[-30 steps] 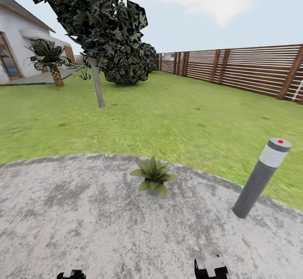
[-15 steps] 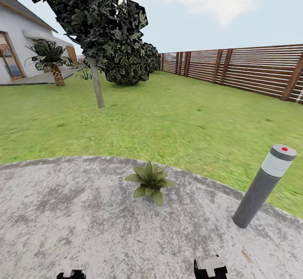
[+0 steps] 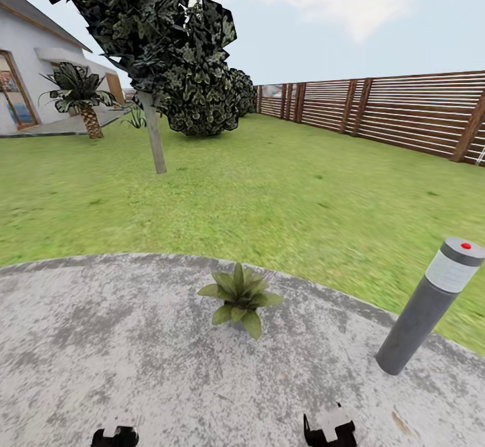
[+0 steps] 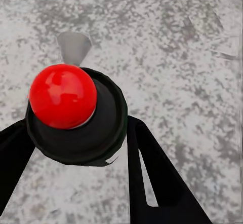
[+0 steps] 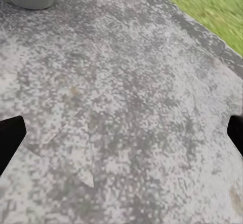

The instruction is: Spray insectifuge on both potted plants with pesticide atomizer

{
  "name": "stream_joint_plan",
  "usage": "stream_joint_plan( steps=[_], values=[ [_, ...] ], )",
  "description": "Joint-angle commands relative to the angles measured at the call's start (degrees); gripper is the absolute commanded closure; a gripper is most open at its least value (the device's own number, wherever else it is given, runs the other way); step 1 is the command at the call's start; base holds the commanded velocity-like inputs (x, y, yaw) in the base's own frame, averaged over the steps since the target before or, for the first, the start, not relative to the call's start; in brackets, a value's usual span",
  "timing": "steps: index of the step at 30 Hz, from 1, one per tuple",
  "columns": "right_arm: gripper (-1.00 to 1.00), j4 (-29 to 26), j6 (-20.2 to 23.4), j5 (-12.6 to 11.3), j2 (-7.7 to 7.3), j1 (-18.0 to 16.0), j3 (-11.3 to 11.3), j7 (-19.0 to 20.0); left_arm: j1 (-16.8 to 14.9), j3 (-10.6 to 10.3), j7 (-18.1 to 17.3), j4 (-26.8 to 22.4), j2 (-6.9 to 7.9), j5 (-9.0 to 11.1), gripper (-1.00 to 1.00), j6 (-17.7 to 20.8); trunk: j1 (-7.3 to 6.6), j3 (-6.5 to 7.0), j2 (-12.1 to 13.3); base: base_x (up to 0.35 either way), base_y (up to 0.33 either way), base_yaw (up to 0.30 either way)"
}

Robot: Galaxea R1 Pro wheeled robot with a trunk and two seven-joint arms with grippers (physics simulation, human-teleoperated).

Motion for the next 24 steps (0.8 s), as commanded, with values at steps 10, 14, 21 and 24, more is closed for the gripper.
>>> stream_joint_plan(
  steps=[10, 14, 21, 24],
  values=[
    [-1.00, -23.55, 16.78, 12.54, -0.84, -1.23, 0.87, 38.75, -10.00, -4.67, -26.76, -4.13, 0.13, -32.99, 1.00, 7.72, -0.01, -0.05, -0.02, 0.002, 0.000, 0.000],
    [-1.00, -25.89, 17.48, 14.25, -1.05, -5.46, 0.94, 49.47, -13.70, -4.70, -36.24, -4.20, 0.06, -39.85, 1.00, 8.15, -0.01, -0.05, -0.02, 0.000, 0.000, 0.000],
    [-1.00, -26.00, 17.58, 21.29, -0.65, -9.66, 0.86, 59.33, -15.80, -4.62, -44.02, -4.23, -0.93, -47.76, 1.00, 8.37, -0.01, -0.05, -0.02, 0.000, 0.000, 0.000],
    [1.00, -25.92, 17.48, 21.38, -0.63, -9.79, 0.86, 61.75, -15.87, -4.61, -46.12, -5.13, -1.69, -49.00, 1.00, 8.85, -0.01, -0.05, -0.02, 0.000, 0.000, 0.000]
  ],
)
